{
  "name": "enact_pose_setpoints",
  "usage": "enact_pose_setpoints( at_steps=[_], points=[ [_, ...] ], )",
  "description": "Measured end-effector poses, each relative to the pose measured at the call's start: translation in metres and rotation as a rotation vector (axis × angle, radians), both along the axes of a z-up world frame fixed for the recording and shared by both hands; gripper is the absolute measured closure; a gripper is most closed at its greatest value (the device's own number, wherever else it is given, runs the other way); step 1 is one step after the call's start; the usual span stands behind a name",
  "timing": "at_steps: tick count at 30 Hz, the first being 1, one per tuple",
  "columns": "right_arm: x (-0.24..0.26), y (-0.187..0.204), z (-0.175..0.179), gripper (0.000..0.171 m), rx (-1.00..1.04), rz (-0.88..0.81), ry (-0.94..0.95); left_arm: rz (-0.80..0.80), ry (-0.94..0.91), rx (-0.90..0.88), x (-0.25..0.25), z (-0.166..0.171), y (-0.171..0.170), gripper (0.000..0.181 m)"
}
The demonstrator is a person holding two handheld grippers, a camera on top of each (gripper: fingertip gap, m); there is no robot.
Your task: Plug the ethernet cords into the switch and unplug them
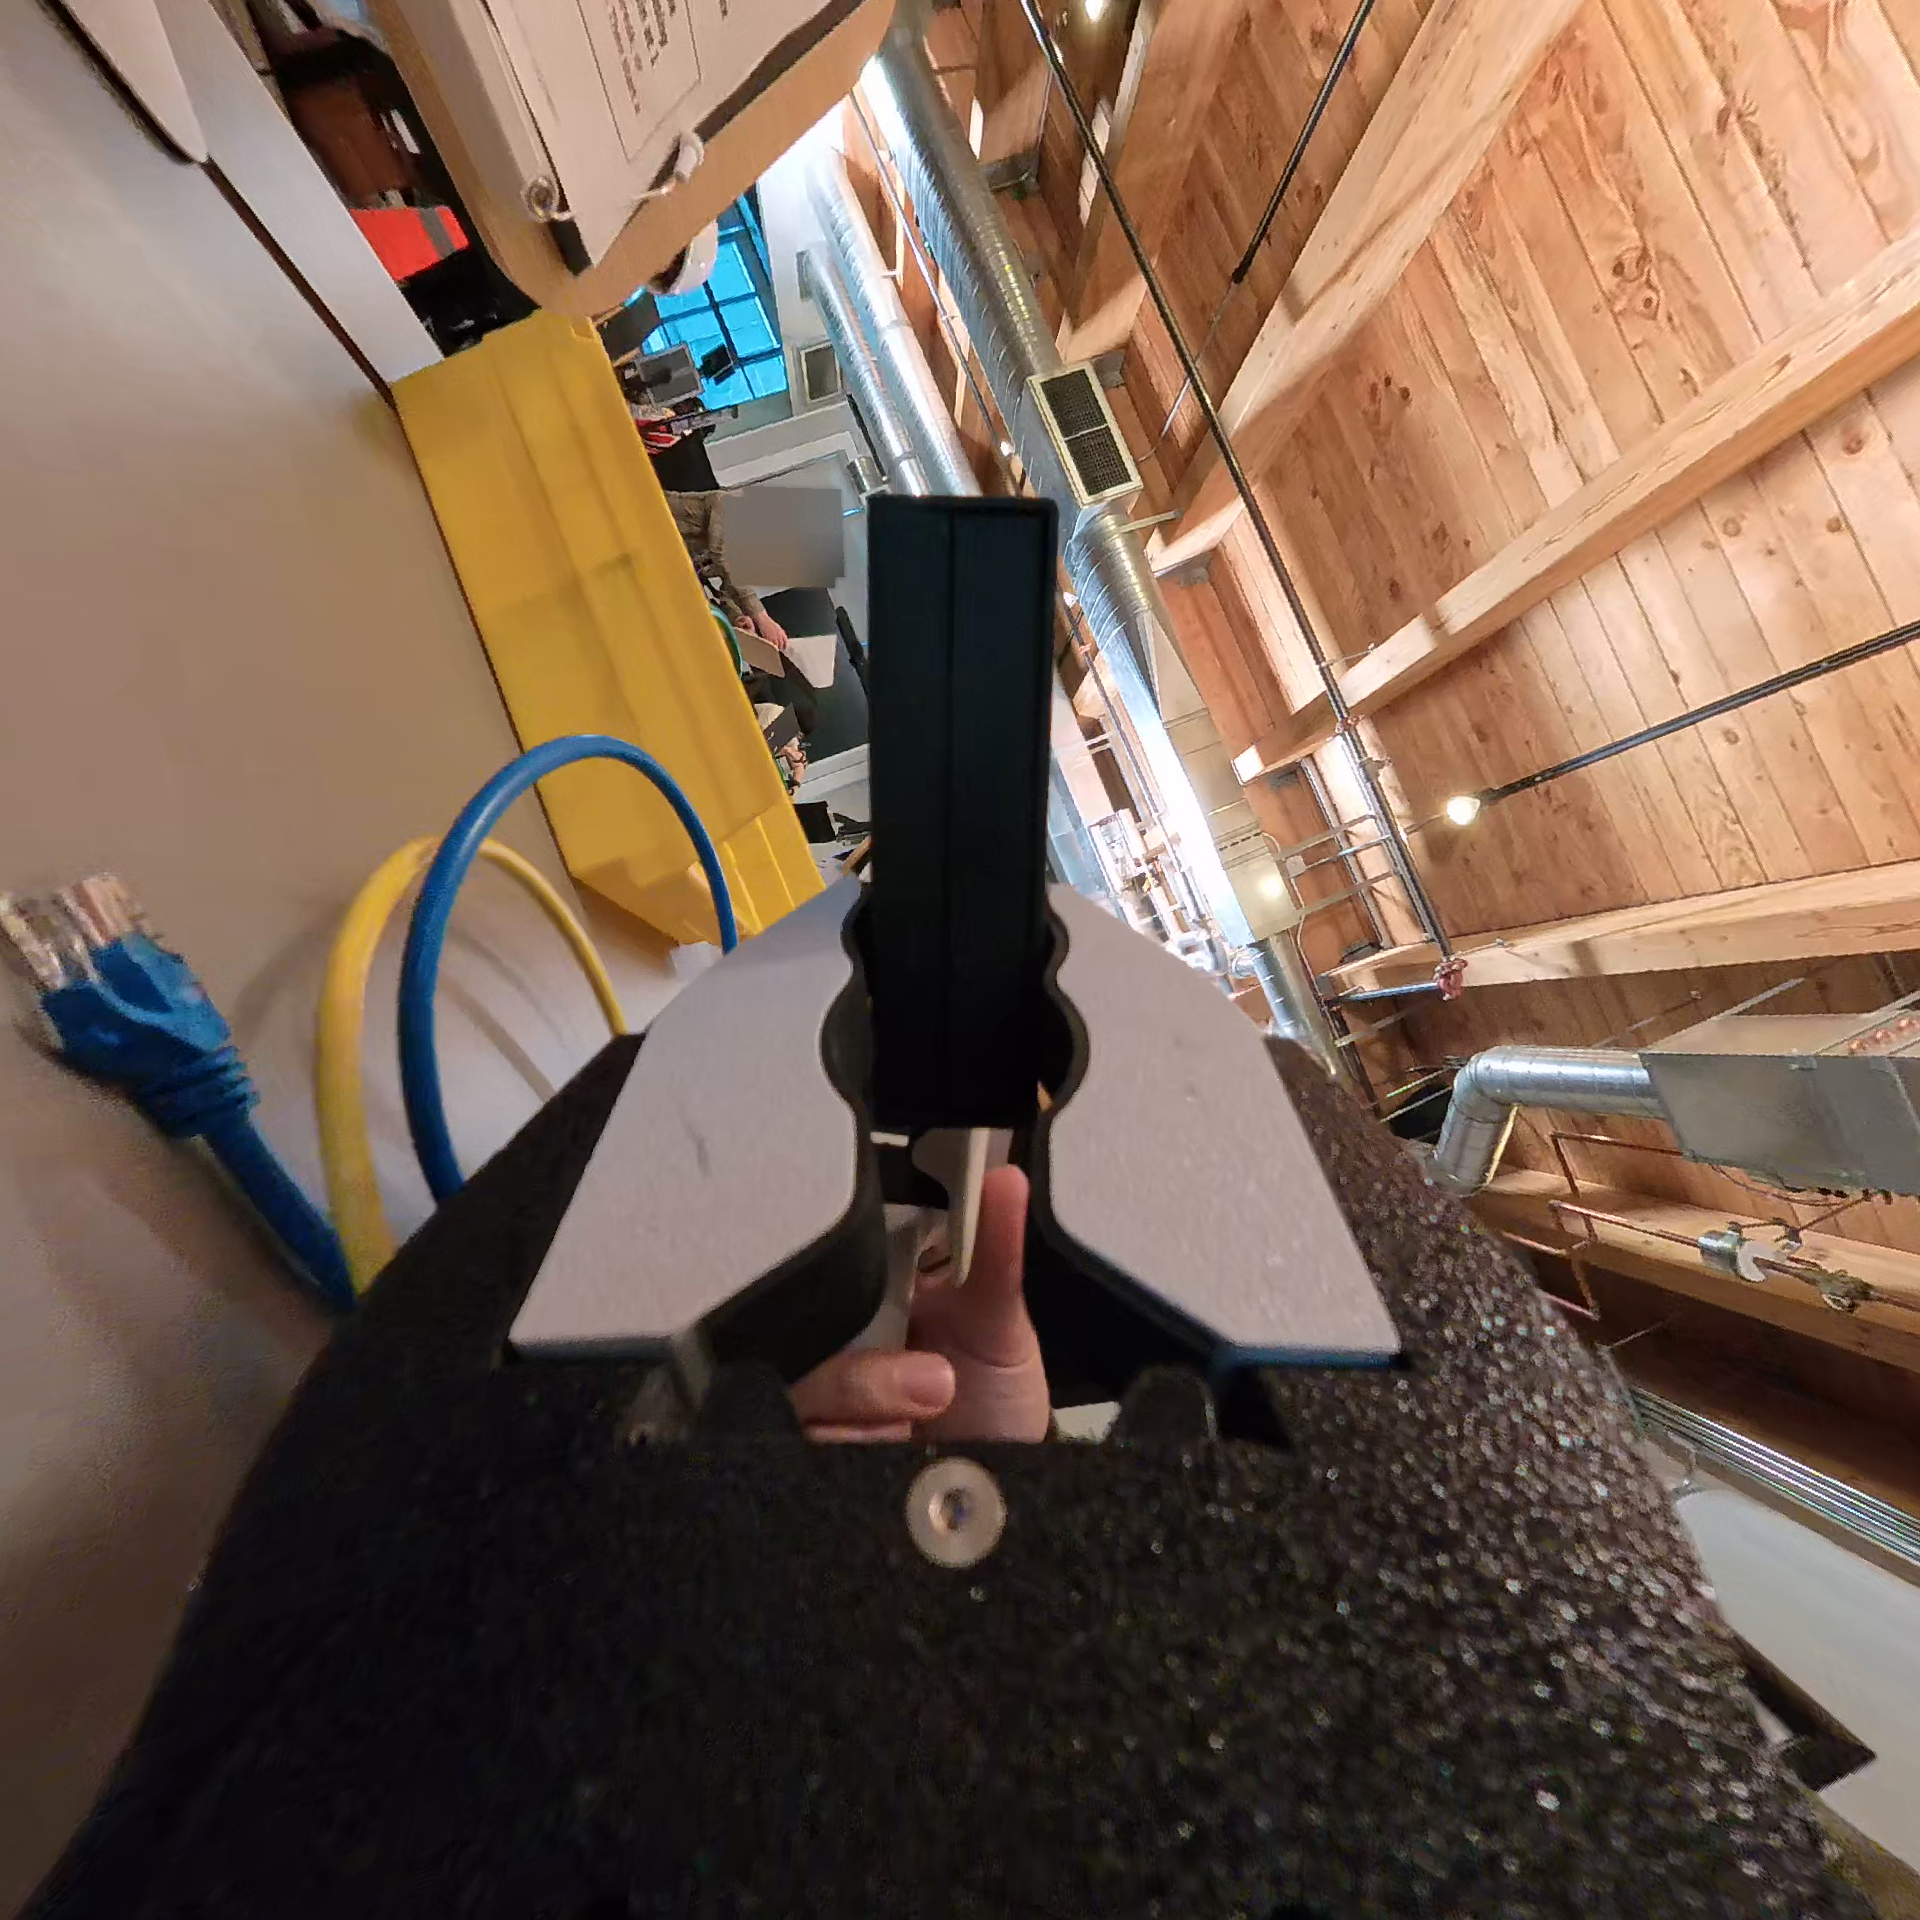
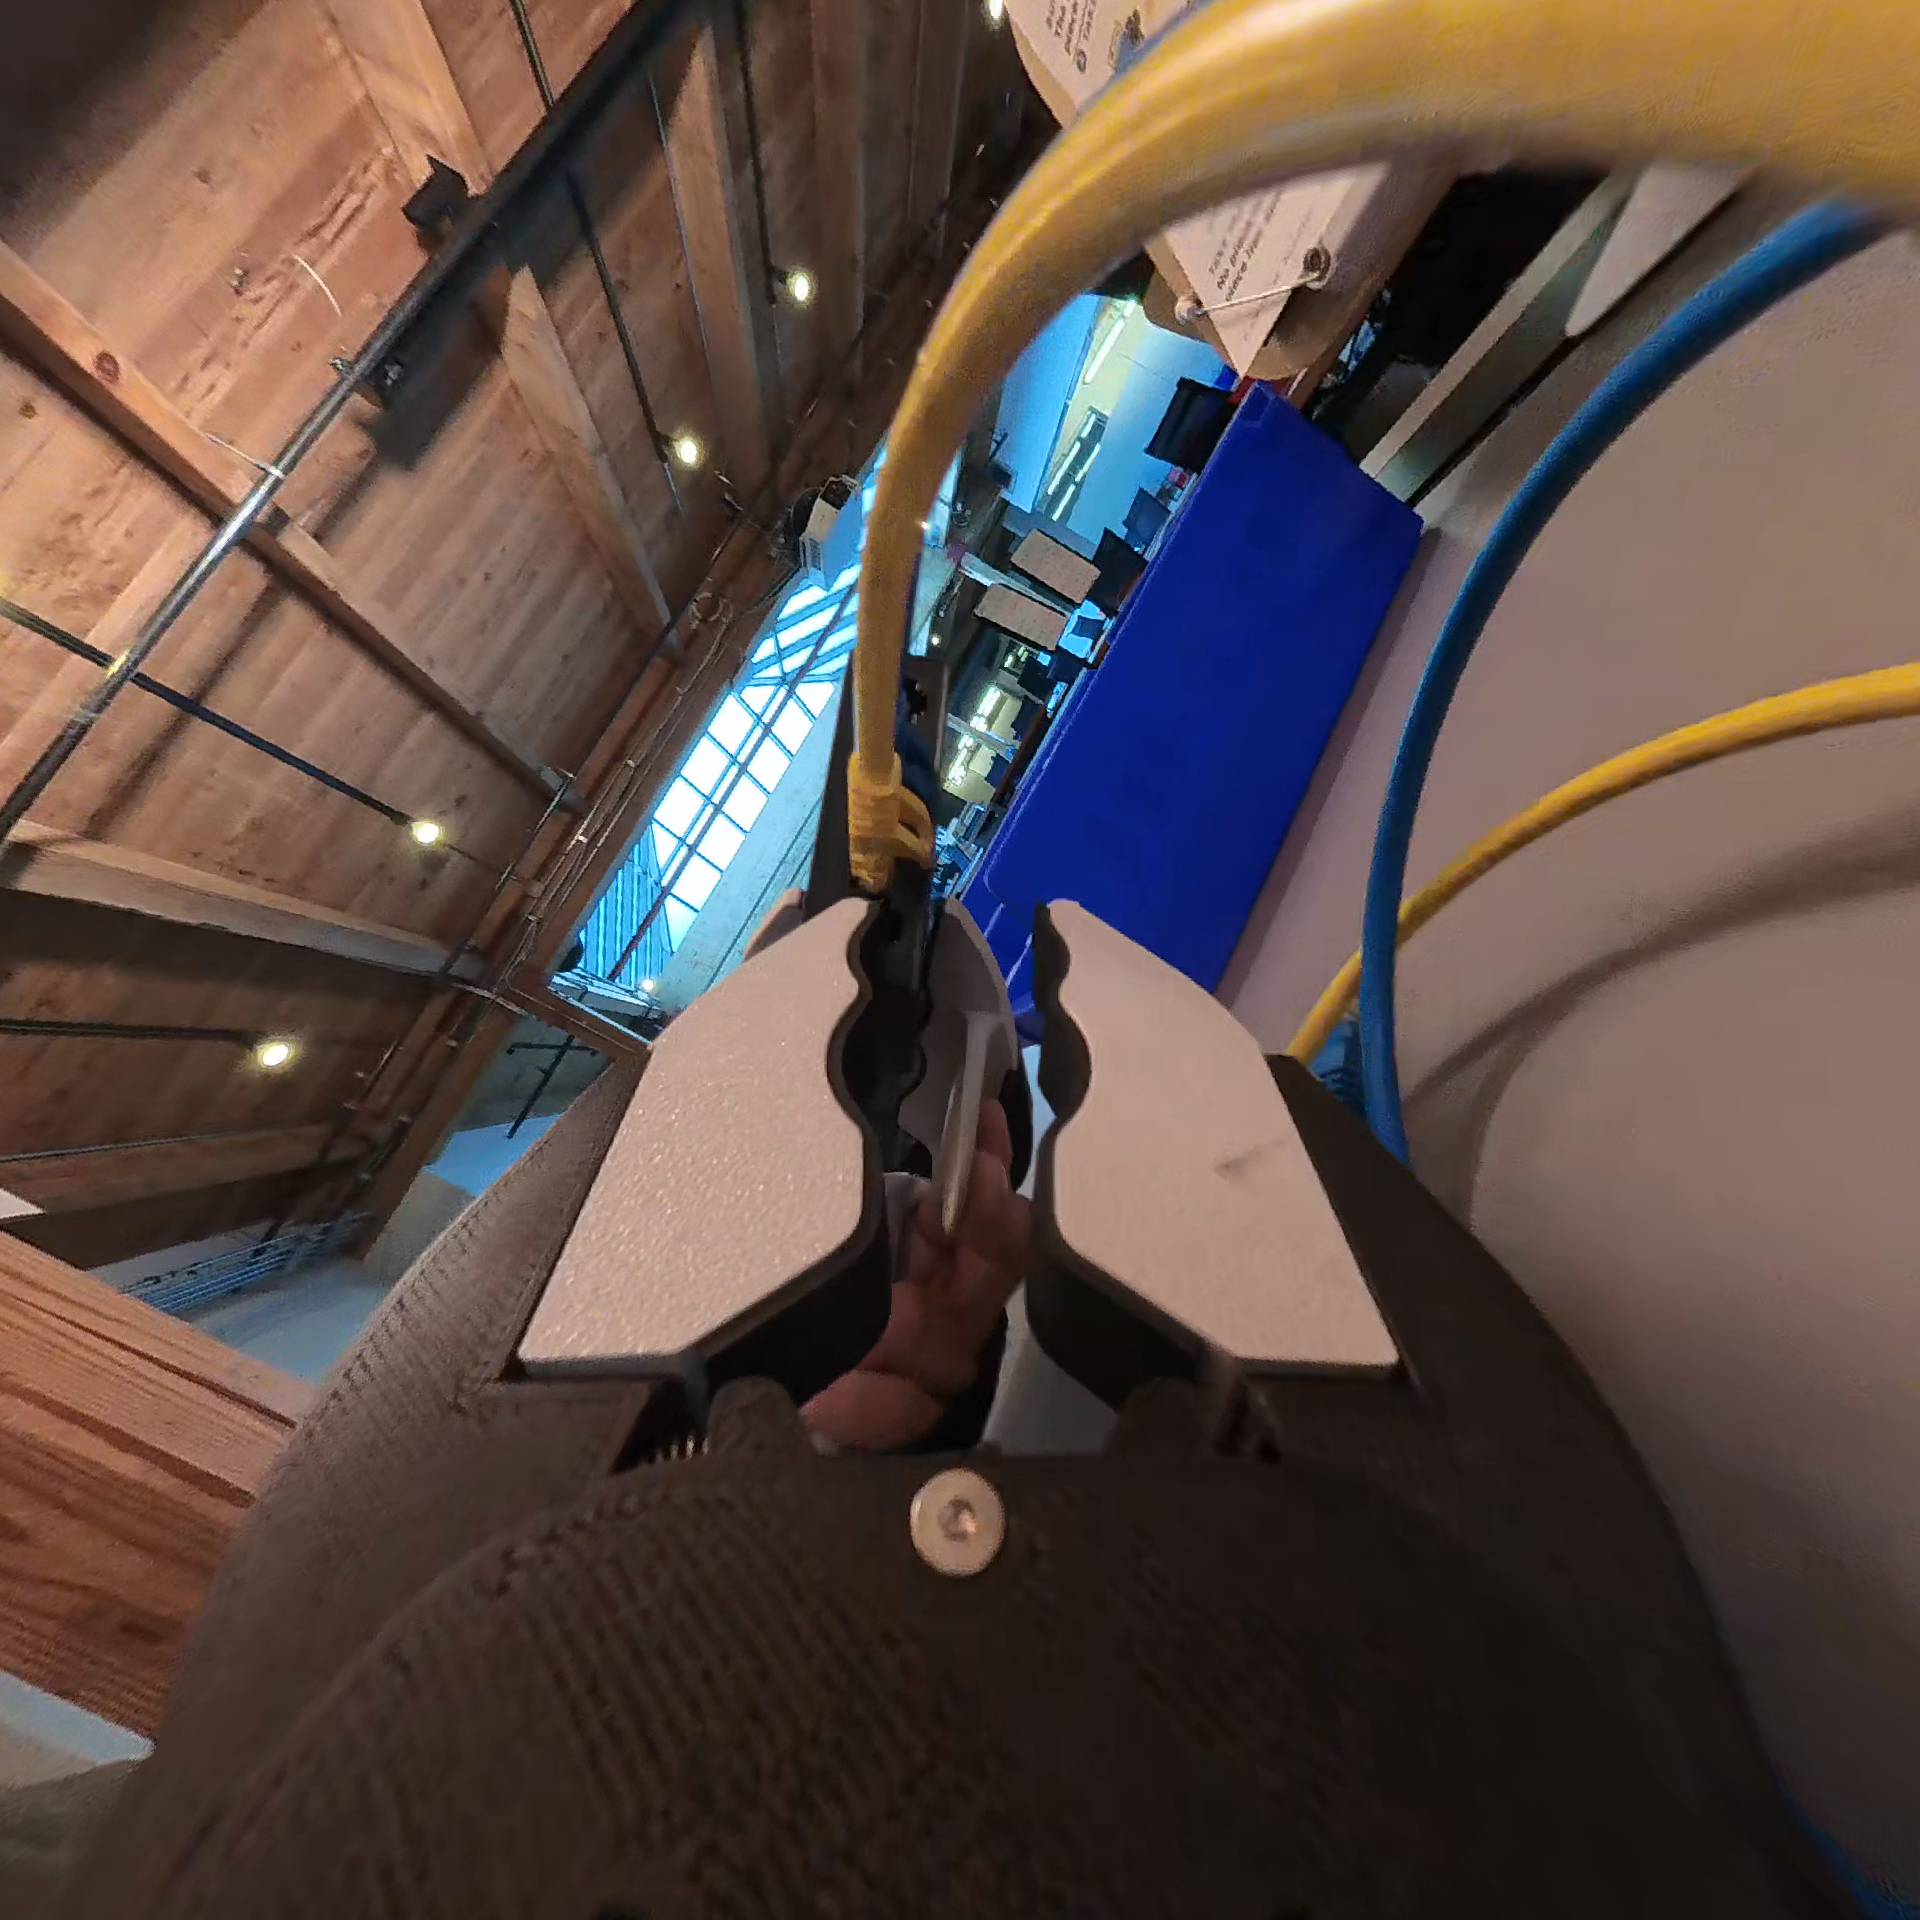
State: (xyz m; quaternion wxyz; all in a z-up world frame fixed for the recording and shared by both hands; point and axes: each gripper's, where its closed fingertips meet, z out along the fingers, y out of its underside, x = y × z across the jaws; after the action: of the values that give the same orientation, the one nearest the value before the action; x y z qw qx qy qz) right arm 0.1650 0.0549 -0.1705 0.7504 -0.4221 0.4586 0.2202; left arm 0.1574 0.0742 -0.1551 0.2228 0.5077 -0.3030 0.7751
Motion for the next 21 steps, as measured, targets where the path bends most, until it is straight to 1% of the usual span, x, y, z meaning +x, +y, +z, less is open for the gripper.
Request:
enact_pose_setpoints(
  at_steps=[6, 8, 10, 15, 21],
  points=[
    [-0.001, 0.0, 0.008, 0.149, 0.066, -0.014, -0.031, -0.007, 0.009, 0.008, -0.004, -0.006, -0.008, 0.154],
    [0.0, -0.001, 0.006, 0.149, 0.063, -0.03, -0.02, -0.011, 0.014, 0.007, -0.005, -0.007, -0.01, 0.154],
    [-0.001, -0.001, 0.007, 0.156, 0.078, -0.034, -0.027, -0.008, 0.02, 0.018, -0.005, -0.009, -0.011, 0.154],
    [-0.001, -0.003, 0.003, 0.157, 0.083, -0.077, -0.008, -0.007, 0.043, 0.003, -0.005, -0.012, -0.012, 0.154],
    [0.0, -0.007, -0.004, 0.157, 0.041, -0.122, 0.013, -0.002, 0.066, -0.018, -0.004, -0.019, -0.016, 0.154]
  ],
)
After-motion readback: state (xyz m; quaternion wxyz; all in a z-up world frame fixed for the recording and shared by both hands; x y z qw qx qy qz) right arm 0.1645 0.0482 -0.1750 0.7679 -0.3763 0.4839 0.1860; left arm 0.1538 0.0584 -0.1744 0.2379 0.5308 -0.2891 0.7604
